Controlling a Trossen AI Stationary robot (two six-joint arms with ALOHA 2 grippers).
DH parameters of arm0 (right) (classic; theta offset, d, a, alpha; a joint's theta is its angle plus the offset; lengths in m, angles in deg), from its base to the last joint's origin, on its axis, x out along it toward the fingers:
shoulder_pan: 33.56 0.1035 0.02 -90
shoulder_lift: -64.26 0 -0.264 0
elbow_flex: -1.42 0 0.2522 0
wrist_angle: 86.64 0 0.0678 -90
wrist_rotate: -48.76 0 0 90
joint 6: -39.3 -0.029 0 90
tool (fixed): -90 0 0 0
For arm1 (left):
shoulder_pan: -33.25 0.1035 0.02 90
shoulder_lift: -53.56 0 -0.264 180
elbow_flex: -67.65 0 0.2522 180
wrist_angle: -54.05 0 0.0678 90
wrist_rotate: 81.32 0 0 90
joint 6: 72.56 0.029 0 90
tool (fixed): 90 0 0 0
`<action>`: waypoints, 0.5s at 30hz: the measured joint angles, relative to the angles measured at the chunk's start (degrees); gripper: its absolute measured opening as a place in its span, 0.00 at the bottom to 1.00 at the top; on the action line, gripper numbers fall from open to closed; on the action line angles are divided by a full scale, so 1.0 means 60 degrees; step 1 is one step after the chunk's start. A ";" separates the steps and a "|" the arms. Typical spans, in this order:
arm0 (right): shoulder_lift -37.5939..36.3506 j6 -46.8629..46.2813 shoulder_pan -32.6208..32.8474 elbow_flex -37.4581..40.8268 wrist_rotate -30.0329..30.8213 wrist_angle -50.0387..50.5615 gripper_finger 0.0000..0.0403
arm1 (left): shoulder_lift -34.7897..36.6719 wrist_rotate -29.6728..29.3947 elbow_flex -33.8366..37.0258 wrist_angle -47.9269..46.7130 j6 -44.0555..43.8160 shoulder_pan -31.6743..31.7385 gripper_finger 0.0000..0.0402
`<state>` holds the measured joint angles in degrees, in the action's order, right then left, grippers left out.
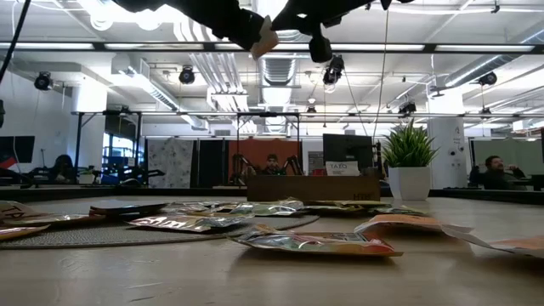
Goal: Pick & Place Tea
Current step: Put the orange tea sachet into the right compartment of the wooden organizer
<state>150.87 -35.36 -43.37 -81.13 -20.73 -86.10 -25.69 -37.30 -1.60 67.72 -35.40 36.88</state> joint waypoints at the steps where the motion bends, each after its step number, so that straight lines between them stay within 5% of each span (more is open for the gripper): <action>1: -0.0024 0.0319 0.0006 0.0000 -0.0001 0.0035 0.07 | 0.0002 0.0000 -0.0003 -0.0064 -0.0065 -0.0012 0.01; 9: -0.0385 0.2868 0.0008 0.0000 -0.0004 0.0915 0.26 | 0.0034 -0.0296 0.0058 -0.0567 -0.0478 -0.0052 0.00; 15: -0.1342 0.5916 0.0013 -0.0001 -0.0297 0.2544 0.36 | 0.0355 -0.0164 0.0066 -0.2422 -0.2228 0.0054 0.00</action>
<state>142.82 0.13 -43.29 -81.14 -22.51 -70.84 -23.56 -38.28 -1.20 53.19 -48.77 37.20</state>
